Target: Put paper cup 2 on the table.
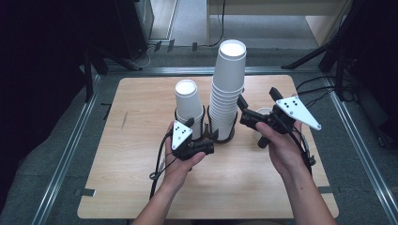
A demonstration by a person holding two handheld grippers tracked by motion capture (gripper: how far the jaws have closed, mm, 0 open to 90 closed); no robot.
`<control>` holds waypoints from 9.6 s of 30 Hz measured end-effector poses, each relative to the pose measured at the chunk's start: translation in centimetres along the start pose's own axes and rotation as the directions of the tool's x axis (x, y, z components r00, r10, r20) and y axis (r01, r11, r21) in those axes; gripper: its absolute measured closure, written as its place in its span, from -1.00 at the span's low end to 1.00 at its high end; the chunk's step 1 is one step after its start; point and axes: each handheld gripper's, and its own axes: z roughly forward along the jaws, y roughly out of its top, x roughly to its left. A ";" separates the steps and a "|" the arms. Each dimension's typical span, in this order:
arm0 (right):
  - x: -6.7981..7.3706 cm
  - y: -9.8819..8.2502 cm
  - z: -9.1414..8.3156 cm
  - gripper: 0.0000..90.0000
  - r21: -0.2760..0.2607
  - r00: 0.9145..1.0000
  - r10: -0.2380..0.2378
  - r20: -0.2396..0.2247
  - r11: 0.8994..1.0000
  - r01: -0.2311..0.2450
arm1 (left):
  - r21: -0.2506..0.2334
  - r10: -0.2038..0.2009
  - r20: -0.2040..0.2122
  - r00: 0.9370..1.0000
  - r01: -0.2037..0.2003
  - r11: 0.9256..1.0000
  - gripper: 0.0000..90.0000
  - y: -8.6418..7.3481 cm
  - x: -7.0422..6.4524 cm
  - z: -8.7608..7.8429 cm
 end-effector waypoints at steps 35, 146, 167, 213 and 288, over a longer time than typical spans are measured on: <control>2.3 3.1 5.4 -1.00 0.098 0.994 -0.014 -0.109 0.995 0.025 | -0.036 0.119 -0.123 0.985 -0.124 0.992 -0.87 3.1 -2.3 5.5; 4.3 9.8 3.6 -0.69 -0.113 0.995 -0.074 -0.072 0.991 0.065 | -0.015 0.116 -0.139 0.984 -0.119 0.993 -0.80 3.6 -2.8 6.5; 1.4 7.1 -1.2 -0.70 -0.108 0.993 -0.116 -0.010 0.988 0.115 | -0.030 0.114 -0.077 0.990 -0.116 0.993 -0.83 4.2 -2.8 4.0; 0.6 -8.7 -5.1 -0.70 0.053 0.925 -0.377 0.051 0.926 0.374 | 0.123 0.063 0.067 0.996 -0.071 0.990 -1.00 -2.7 -0.4 -5.0; 4.8 -18.7 -7.0 -0.72 0.022 0.472 -0.861 -0.190 0.477 0.879 | 0.149 0.237 0.335 0.912 -0.300 0.942 -0.58 -4.6 -4.1 -5.8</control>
